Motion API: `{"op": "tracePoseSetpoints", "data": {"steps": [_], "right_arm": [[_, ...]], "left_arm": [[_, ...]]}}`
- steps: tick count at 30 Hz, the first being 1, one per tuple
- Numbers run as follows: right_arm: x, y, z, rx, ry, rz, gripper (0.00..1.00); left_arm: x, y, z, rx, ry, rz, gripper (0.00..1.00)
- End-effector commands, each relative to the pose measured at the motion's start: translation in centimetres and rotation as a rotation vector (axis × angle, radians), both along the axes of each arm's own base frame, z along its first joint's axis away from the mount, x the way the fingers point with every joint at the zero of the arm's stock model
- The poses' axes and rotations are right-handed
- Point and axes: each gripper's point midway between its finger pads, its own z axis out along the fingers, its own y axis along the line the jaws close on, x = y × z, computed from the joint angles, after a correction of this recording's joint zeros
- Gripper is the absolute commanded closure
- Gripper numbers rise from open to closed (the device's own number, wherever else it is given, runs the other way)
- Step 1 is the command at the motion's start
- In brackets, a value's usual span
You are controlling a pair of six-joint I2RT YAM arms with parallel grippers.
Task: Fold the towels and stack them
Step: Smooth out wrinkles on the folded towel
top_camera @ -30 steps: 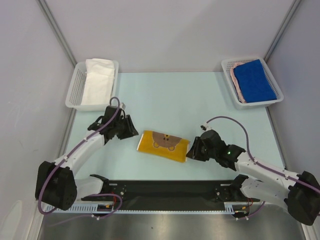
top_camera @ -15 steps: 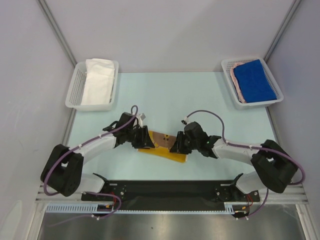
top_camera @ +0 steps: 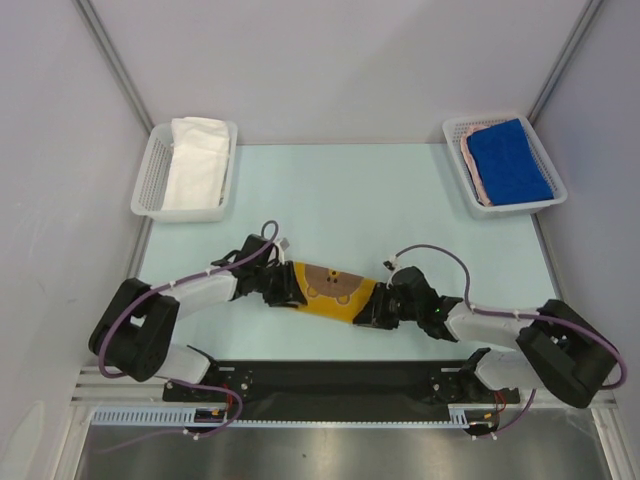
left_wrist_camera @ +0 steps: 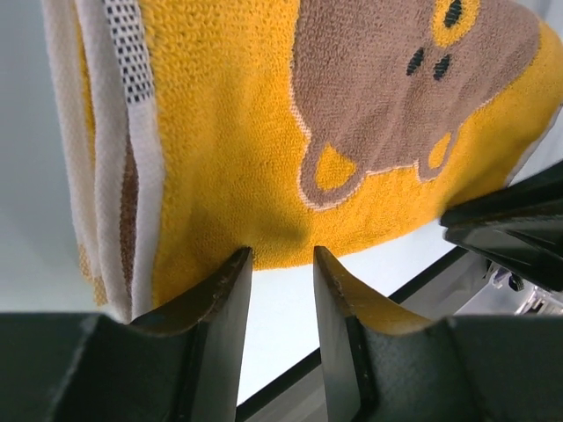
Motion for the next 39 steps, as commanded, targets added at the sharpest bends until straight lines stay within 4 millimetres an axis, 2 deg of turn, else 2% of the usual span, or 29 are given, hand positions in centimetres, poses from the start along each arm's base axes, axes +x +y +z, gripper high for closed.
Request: {"op": "tracePoseSetpoints", "data": {"steps": [1,3,4,5,7,8,10,12,13,14,15,16,19,21,23,26,28,29,31,32,34,39], "right_arm": [[1.3,0.8,4.8,0.072,-0.079,0.008,0.75],[2.3,1.2,7.2,0.096,-0.131,0.008,0.73],[3.1,1.7,9.1,0.116,-0.165,0.011,0.73],[3.7,2.0,9.8,0.12,-0.183,0.008,0.72],[4.9,2.4,10.8,0.126,-0.215,0.002,0.72],[5.8,3.1,10.7,0.119,-0.21,0.002,0.72],[7.3,4.1,10.6,0.136,-0.227,-0.004,0.74],[8.5,5.2,9.1,0.134,-0.204,0.0,0.76],[9.3,6.0,9.4,0.158,-0.23,0.001,0.76],[9.7,6.4,9.0,0.157,-0.238,0.002,0.78],[10.3,6.9,7.2,0.131,-0.216,0.004,0.78],[10.9,7.4,7.1,0.145,-0.234,0.0,0.78],[12.1,7.8,4.4,0.142,-0.203,-0.008,0.8],[12.4,7.4,2.7,0.144,-0.172,-0.022,0.82],[12.0,7.0,2.0,0.162,-0.148,-0.024,0.82],[11.3,5.5,0.7,0.207,-0.095,-0.052,0.82],[11.6,4.7,1.1,0.264,-0.101,-0.077,0.82],[10.3,3.8,-0.2,0.262,-0.061,-0.07,0.82],[10.4,2.9,-0.2,0.303,-0.052,-0.093,0.82],[9.5,2.2,-1.2,0.298,-0.016,-0.097,0.82],[9.4,1.4,-1.7,0.303,-0.015,-0.113,0.82],[7.9,0.2,-3.3,0.3,0.02,-0.124,0.83]], "left_arm": [[2.3,-0.2,2.9,-0.01,-0.112,0.014,0.59],[3.0,-0.8,5.2,-0.032,-0.15,-0.006,0.59],[3.1,-1.2,6.1,-0.054,-0.159,-0.019,0.59],[3.5,-1.7,7.5,-0.08,-0.18,-0.029,0.58],[3.9,-2.3,8.7,-0.109,-0.194,-0.04,0.58],[4.2,-2.7,9.5,-0.127,-0.205,-0.046,0.58],[4.8,-2.8,9.0,-0.116,-0.194,-0.036,0.57],[5.7,-3.2,8.5,-0.115,-0.196,-0.03,0.58],[6.1,-3.2,8.0,-0.107,-0.192,-0.021,0.59],[6.6,-3.3,6.6,-0.092,-0.169,-0.012,0.59],[6.8,-3.6,6.2,-0.103,-0.152,-0.013,0.62],[7.1,-3.8,5.7,-0.104,-0.154,-0.013,0.62],[8.5,-2.8,3.6,-0.028,-0.144,0.025,0.62],[9.6,-1.7,2.2,0.025,-0.134,0.065,0.64],[9.9,-0.9,1.6,0.037,-0.128,0.092,0.65],[10.6,0.4,1.3,0.037,-0.129,0.159,0.64],[11.1,0.6,1.8,0.007,-0.142,0.193,0.64],[10.9,0.7,1.6,-0.006,-0.14,0.199,0.63],[11.4,0.7,2.3,-0.03,-0.157,0.232,0.62],[11.4,0.7,2.3,-0.034,-0.156,0.237,0.61],[11.8,0.8,2.4,-0.046,-0.153,0.253,0.61],[12.4,0.9,2.2,-0.048,-0.14,0.287,0.61]]}}
